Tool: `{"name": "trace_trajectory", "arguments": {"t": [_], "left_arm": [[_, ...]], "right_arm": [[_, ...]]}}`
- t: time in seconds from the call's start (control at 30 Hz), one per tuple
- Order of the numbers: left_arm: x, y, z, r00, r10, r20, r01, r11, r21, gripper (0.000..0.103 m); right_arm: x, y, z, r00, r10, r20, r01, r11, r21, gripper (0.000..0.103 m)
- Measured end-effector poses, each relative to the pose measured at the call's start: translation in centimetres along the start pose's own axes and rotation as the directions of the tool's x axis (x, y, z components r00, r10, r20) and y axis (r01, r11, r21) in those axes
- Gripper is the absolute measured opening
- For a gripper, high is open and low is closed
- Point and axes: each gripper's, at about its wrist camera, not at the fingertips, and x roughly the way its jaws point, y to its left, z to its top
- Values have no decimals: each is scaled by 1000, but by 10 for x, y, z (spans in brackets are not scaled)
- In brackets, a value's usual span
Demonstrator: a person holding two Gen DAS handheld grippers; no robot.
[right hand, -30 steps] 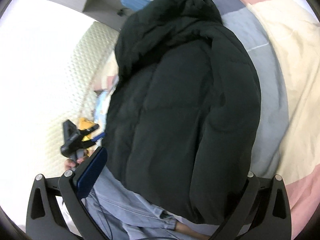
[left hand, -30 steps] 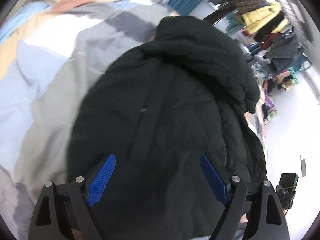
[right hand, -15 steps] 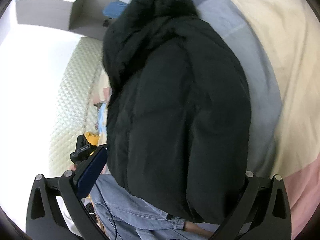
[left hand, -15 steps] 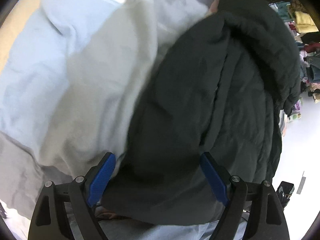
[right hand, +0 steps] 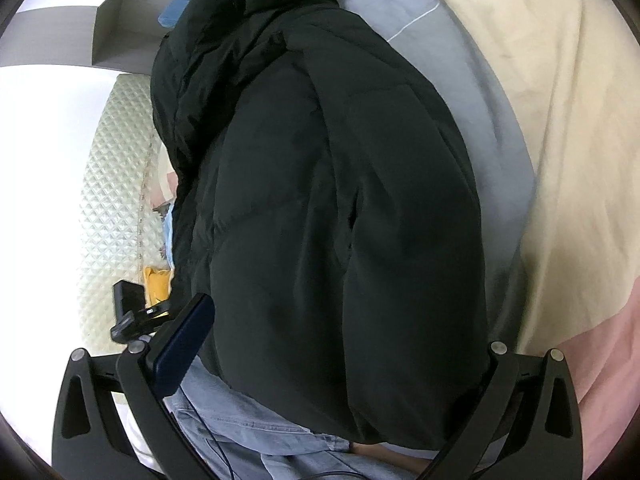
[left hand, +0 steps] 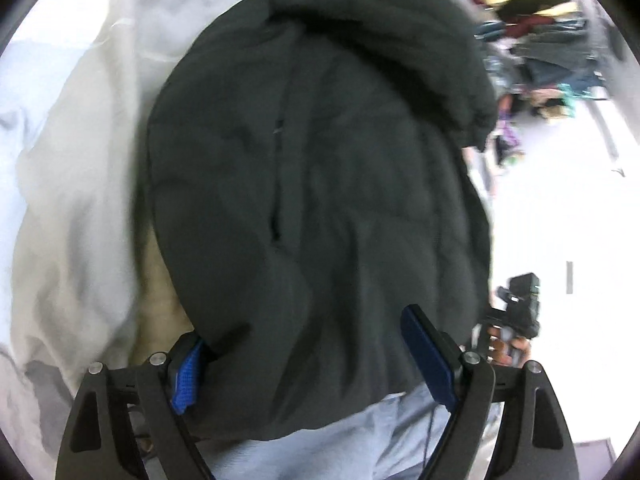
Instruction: Fold large clothes
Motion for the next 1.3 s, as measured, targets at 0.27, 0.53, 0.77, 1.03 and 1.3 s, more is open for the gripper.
{"name": "trace_trajectory", "arguments": {"t": [0.27, 0.53, 0.77, 1.03, 1.3], "left_arm": [[17, 31, 8, 1000, 19, -24, -22, 987, -159, 88], [51, 24, 18, 970, 220, -105, -231, 968, -103, 85], [35, 7, 11, 992, 126, -20, -126, 992, -31, 63], [15, -7, 5, 984, 157, 86, -158, 988, -1, 15], [-39, -31, -13, 973, 116, 197, -117, 993, -7, 8]], "right_arm": [[-27, 33, -11, 981, 175, 82, -160, 973, -167, 103], [-7, 16, -6, 999, 21, 42, -18, 996, -84, 59], [1, 2, 0, 997, -63, 34, 64, 997, -45, 19], [-17, 21, -6, 992, -45, 117, 60, 989, -133, 6], [-61, 53, -18, 976, 50, 210, 1, 972, -234, 4]]}}
